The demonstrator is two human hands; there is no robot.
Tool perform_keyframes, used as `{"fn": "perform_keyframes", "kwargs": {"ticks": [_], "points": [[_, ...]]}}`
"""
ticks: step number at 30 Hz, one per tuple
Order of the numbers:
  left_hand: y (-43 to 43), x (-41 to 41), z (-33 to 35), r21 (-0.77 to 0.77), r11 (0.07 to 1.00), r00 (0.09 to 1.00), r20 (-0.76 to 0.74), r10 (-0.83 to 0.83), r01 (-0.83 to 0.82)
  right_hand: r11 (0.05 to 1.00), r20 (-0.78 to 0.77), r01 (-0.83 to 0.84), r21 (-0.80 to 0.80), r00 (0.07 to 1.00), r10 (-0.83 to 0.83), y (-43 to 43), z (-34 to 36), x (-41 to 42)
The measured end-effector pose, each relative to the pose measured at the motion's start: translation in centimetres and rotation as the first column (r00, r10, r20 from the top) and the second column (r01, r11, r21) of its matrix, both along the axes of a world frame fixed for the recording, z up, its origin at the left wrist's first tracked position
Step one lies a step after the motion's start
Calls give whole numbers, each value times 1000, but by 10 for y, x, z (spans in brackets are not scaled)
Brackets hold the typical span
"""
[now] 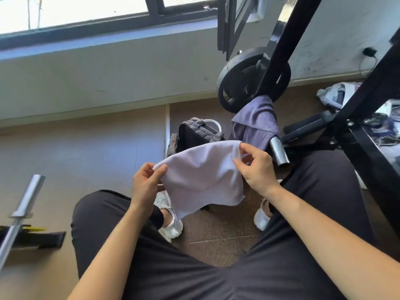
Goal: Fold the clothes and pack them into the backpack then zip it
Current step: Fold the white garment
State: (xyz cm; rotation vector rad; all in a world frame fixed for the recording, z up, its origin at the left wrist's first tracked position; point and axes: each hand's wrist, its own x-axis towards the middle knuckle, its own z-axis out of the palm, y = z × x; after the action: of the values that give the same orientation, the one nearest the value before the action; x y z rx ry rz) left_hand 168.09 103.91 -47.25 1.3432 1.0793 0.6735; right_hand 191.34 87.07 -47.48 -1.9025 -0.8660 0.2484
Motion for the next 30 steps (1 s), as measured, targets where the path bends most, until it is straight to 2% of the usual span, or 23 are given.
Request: {"fn": "perform_keyframes", "kwargs": {"ticks": [5, 10, 21, 23, 26, 30], "points": [[-43, 19, 2, 0, 982, 980, 67, -189, 190, 966, -90, -256, 21, 962, 257, -1, 3, -26], [-56, 26, -5, 3, 951, 945, 114, -307, 309, 899, -35, -437, 37, 898, 438, 2, -3, -48], [-56, 22, -9, 68, 919, 917, 70, -394, 389, 885, 28, -465, 6, 885, 465, 6, -10, -52], [-56, 21, -8, 90, 903, 904, 47, -426, 421, 894, -25, -447, 16, 894, 448, 5, -10, -50], [-55, 20, -6, 130, 901, 905, 47, -423, 414, 915, -210, -399, 56, 892, 401, 5, -12, -45], [-43, 20, -10, 210, 949, 971, -34, -235, 237, 944, -419, -310, 112, 847, 328, 7, -9, -32]]}}
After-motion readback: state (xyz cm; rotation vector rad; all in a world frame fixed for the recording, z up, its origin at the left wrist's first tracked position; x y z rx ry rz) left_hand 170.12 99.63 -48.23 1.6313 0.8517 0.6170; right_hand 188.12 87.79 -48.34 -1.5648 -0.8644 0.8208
